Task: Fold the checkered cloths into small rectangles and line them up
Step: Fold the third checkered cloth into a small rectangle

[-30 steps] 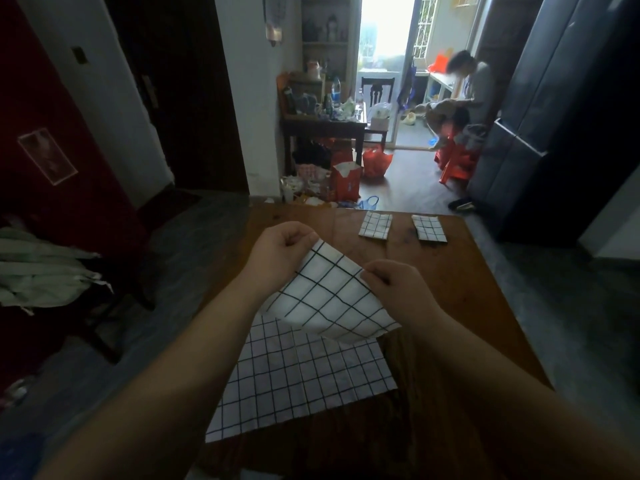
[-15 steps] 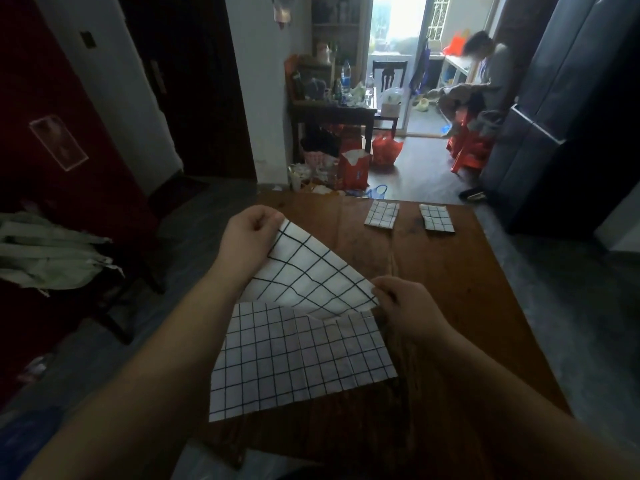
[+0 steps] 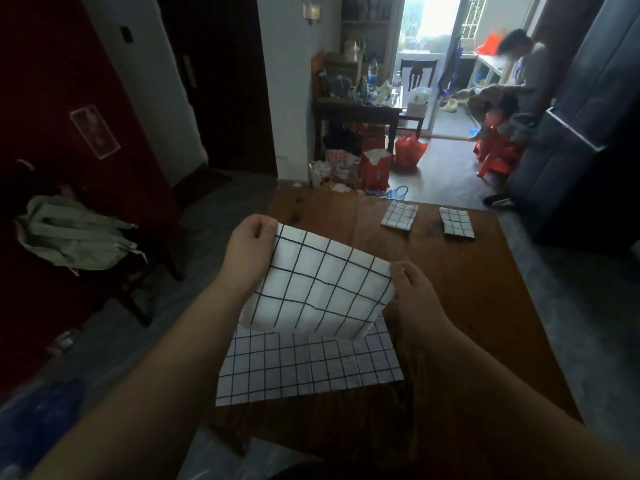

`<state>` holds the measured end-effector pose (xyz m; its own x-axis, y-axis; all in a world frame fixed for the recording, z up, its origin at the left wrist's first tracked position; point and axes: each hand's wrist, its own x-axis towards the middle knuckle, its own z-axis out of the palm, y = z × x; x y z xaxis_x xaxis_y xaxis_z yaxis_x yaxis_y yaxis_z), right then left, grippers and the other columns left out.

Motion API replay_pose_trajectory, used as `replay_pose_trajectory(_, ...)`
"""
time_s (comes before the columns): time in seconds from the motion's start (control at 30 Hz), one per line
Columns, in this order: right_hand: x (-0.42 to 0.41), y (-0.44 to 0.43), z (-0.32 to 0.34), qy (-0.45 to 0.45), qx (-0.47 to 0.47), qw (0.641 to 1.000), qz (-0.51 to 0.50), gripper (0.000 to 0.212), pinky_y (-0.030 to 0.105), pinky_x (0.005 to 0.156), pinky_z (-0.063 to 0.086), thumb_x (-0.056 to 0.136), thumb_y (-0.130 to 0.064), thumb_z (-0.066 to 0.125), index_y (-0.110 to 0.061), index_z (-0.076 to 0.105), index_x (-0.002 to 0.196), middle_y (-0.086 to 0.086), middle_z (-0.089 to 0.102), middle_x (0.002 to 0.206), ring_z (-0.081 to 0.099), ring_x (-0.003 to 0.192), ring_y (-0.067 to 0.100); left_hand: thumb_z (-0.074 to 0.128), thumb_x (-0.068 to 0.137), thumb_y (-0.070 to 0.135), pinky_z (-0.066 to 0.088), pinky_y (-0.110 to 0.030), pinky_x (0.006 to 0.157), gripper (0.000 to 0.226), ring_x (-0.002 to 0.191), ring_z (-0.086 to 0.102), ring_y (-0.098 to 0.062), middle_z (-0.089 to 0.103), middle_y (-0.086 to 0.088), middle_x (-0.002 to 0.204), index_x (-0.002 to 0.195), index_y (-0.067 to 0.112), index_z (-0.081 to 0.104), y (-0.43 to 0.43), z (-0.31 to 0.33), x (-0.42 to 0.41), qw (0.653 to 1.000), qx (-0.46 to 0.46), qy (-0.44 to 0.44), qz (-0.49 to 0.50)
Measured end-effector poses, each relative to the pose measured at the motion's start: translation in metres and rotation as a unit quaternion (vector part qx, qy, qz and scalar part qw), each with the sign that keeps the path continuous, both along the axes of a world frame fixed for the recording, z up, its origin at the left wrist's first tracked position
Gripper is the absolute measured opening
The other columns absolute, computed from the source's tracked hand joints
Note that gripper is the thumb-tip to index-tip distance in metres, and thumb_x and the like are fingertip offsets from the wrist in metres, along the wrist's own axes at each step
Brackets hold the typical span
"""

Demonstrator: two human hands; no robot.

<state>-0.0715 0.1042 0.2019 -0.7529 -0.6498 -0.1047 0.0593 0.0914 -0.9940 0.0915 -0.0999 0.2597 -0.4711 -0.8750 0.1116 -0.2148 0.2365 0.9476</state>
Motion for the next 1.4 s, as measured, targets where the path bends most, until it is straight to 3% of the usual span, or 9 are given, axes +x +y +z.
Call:
replay_pose_trajectory(0.1,0.000,-0.002,0.000,-0.078,-0.004,0.996,0.041,0.021,0.026,0.068,0.060,0.105,-0.029,0.051,-0.017,0.061,0.119,0.007,0.067,0.115,0.069,0.100,0.024,0.050,0.107,0.029,0.047,-0.031,0.070,0.026,0.077,0.059,-0.013,0.065,-0.001,0.084,0.099,0.011,0.066,0.005,-0.002,-0.003,1.000,0.007,0.000,0.013)
replay_pose_trajectory(0.27,-0.005,0.000,-0.001,-0.051,0.026,0.997,0.047,0.015,0.027,0.071,0.060,0.102,-0.022,0.057,-0.015,0.067,0.111,0.008,0.071,0.109,0.071,0.095,0.022,0.049,0.107,0.031,0.054,-0.037,0.078,0.025,0.084,0.064,-0.019,0.070,-0.007,0.094,0.100,0.015,0.067,0.006,-0.001,-0.001,1.000,0.015,-0.010,0.011)
replay_pose_trajectory(0.43,-0.017,0.005,0.006,0.099,0.066,0.992,0.035,0.009,0.019,0.069,0.050,0.101,-0.021,0.058,-0.022,0.067,0.103,-0.002,0.069,0.099,0.065,0.088,0.010,0.050,0.106,0.032,0.055,-0.039,0.078,0.025,0.078,0.063,-0.016,0.069,-0.005,0.089,0.099,0.016,0.067,0.007,-0.002,-0.003,1.000,-0.002,-0.021,0.002)
replay_pose_trajectory(0.67,-0.028,0.000,0.016,0.222,0.105,0.955,0.166,0.012,0.019,0.074,0.056,0.096,-0.027,0.066,-0.028,0.069,0.107,-0.006,0.071,0.100,0.067,0.088,0.012,0.054,0.106,0.027,0.052,-0.030,0.073,0.022,0.074,0.061,-0.009,0.066,0.001,0.083,0.097,0.012,0.068,0.021,0.007,-0.014,0.992,-0.008,-0.029,-0.126)
replay_pose_trajectory(0.9,-0.013,-0.026,0.010,0.289,0.100,0.930,0.203,0.036,0.025,0.097,0.048,0.092,-0.022,0.071,-0.024,0.063,0.127,-0.013,0.056,0.124,0.056,0.112,0.003,0.055,0.106,0.022,0.049,-0.021,0.065,0.019,0.069,0.057,-0.009,0.062,-0.003,0.080,0.098,0.012,0.069,0.036,0.011,-0.024,0.971,-0.063,-0.066,-0.222)
replay_pose_trajectory(1.0,-0.011,-0.031,0.010,0.330,0.123,0.914,0.200,0.036,0.024,0.092,0.047,0.092,-0.022,0.070,-0.023,0.064,0.128,-0.011,0.062,0.121,0.059,0.108,0.004,0.055,0.105,0.019,0.051,-0.020,0.066,0.019,0.071,0.061,-0.010,0.068,-0.011,0.082,0.098,0.010,0.070,0.033,0.015,-0.023,0.966,-0.081,-0.062,-0.236)
replay_pose_trajectory(1.13,-0.014,-0.028,0.008,0.326,0.156,0.907,0.216,0.010,0.036,0.071,0.055,0.095,-0.032,0.065,-0.023,0.070,0.093,-0.003,0.071,0.084,0.066,0.075,0.012,0.056,0.104,0.020,0.053,-0.028,0.070,0.019,0.078,0.063,-0.022,0.069,-0.025,0.094,0.100,0.008,0.071,0.025,0.018,-0.021,0.971,-0.079,-0.047,-0.220)
replay_pose_trajectory(1.23,-0.014,-0.026,0.009,0.329,0.157,0.904,0.224,0.028,0.034,0.063,0.047,0.095,-0.034,0.064,-0.008,0.066,0.084,0.011,0.067,0.077,0.061,0.068,0.027,0.058,0.103,0.021,0.055,-0.031,0.073,0.017,0.081,0.067,-0.016,0.073,-0.015,0.094,0.102,0.011,0.071,0.021,0.018,-0.021,0.982,-0.060,-0.036,-0.177)
replay_pose_trajectory(1.4,-0.015,-0.021,0.021,0.267,0.133,0.928,0.222,0.038,0.032,0.062,0.043,0.096,-0.031,0.066,0.002,0.059,0.079,0.012,0.055,0.067,0.052,0.061,0.017,0.058,0.102,0.040,0.044,-0.022,0.069,0.028,0.094,0.060,-0.006,0.064,0.005,0.110,0.124,0.024,0.060,0.008,0.006,-0.025,0.985,-0.065,-0.111,-0.115)
